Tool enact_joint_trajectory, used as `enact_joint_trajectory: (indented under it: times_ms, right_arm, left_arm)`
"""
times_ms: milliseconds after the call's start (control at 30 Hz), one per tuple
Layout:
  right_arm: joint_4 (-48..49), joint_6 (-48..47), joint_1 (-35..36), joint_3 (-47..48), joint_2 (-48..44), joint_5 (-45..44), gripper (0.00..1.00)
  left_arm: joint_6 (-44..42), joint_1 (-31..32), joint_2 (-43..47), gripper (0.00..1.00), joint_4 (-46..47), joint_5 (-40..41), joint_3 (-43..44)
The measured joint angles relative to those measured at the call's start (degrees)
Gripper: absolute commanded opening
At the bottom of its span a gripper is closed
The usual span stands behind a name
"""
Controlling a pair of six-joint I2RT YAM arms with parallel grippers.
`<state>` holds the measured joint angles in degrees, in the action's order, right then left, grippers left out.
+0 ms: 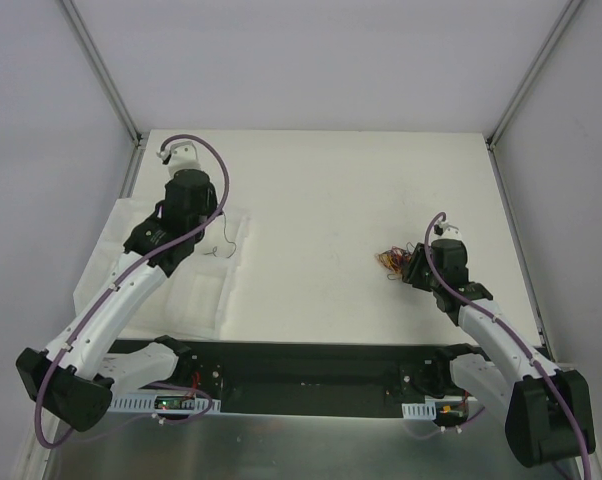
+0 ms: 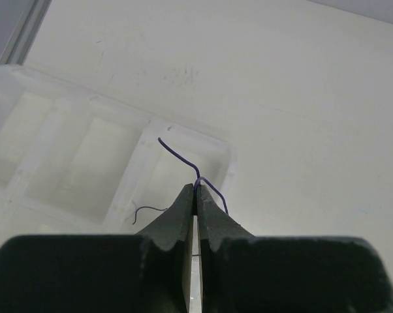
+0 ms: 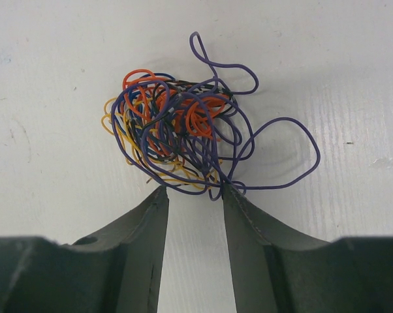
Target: Untangle the cables
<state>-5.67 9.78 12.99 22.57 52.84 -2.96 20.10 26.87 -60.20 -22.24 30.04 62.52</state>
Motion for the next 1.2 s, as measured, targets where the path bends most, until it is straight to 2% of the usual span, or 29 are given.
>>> enact_joint_trajectory:
  times_ms: [133, 300, 667, 800, 967, 1200]
  right_arm:
    - [0.1, 0.0, 0.0, 0.0, 0.1, 0.2, 0.42]
    - [0.2, 0.0, 0.0, 0.0, 0.1, 0.2, 0.42]
    - [0.3, 0.0, 0.0, 0.0, 0.1, 0.2, 0.42]
    - [0.3, 0.0, 0.0, 0.0, 0.1, 0.2, 0.43]
    - [0.3, 0.0, 0.0, 0.0, 0.1, 0.2, 0.42]
    - [0.3, 0.0, 0.0, 0.0, 0.4, 0.3, 0.43]
  left_arm:
    - [2.3, -2.1, -1.6, 0.00, 0.3, 0.5, -1.4]
    - [5.2, -4.5, -7.9, 0.00, -0.2, -0.8, -3.5]
    - [12.6, -12.4, -21.4, 0.00, -1.3, -20.3, -4.6]
    - [14.3, -13.1, -22.9, 0.00, -1.7, -23.4, -4.6]
    - [15.5, -13.4, -18.1, 0.00, -2.8, -20.3, -4.9]
    - [11.7, -13.5, -4.1, 0.00, -2.1, -6.6, -5.4]
